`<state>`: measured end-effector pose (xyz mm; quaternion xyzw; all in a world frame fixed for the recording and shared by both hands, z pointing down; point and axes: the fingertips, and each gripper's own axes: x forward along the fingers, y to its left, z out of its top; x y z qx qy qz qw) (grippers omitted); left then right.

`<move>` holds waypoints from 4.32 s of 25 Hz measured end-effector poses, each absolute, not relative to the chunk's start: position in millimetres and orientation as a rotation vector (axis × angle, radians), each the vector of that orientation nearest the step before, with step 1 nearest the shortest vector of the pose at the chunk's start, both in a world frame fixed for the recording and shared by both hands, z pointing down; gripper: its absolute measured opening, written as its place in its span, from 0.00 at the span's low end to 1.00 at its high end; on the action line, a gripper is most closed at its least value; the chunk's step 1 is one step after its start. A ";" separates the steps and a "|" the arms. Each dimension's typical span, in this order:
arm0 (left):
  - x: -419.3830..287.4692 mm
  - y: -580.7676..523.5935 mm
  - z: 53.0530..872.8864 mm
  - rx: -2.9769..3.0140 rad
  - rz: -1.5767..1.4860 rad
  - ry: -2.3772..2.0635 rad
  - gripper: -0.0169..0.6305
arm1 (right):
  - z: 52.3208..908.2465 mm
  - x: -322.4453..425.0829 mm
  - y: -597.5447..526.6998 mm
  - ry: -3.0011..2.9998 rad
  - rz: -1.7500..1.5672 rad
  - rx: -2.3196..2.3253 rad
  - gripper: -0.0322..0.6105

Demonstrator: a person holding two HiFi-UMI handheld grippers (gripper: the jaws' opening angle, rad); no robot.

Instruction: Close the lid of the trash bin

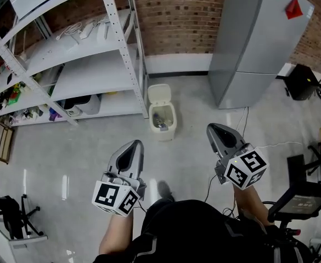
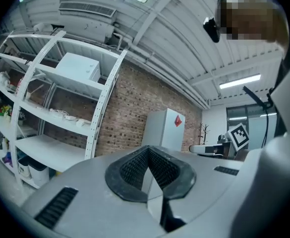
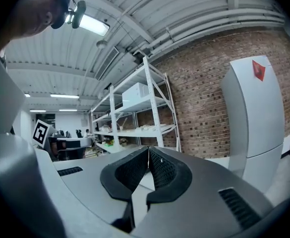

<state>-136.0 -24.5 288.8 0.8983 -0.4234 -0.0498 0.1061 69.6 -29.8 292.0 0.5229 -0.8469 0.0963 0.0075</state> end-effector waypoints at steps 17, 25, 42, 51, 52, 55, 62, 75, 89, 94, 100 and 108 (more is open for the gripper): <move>-170.0 -210.3 308.4 2.640 -0.142 -1.176 0.02 | 312.7 16.0 -217.4 -2.621 0.340 1.587 0.06; -128.5 -328.1 311.8 2.612 -0.091 -1.256 0.02 | 323.4 51.6 -342.1 -2.692 0.362 1.519 0.06; -69.2 -531.5 390.5 2.531 0.196 -1.232 0.03 | 411.5 82.2 -543.5 -2.587 0.528 1.388 0.06; -50.4 -580.8 564.8 2.339 0.449 -0.965 0.03 | 563.5 70.1 -579.7 -2.382 0.770 1.325 0.06; -48.4 -584.7 582.7 2.329 0.474 -0.955 0.03 | 581.2 68.5 -580.9 -2.360 0.796 1.318 0.06; -48.0 -589.7 639.5 2.280 0.546 -0.936 0.03 | 633.1 59.8 -580.6 -2.307 0.870 1.294 0.06; -47.7 -587.4 735.8 2.174 0.688 -0.888 0.05 | 725.1 53.0 -578.6 -2.200 0.963 1.254 0.07; -39.8 -575.4 793.2 2.100 0.773 -0.824 0.08 | 790.2 55.2 -568.6 -2.110 1.091 1.242 0.07; -53.3 -456.1 824.5 1.965 0.815 -0.694 0.08 | 823.2 30.8 -452.0 -2.021 1.100 1.038 0.07; -54.4 -417.3 851.5 1.948 0.882 -0.649 0.08 | 851.4 30.3 -413.5 -1.985 1.132 0.992 0.07; -64.2 -381.8 901.4 1.879 0.971 -0.659 0.08 | 896.3 29.1 -369.1 -1.932 1.186 0.925 0.06; -68.9 -364.0 949.8 1.835 1.025 -0.650 0.08 | 946.4 33.4 -329.5 -1.855 1.231 0.853 0.06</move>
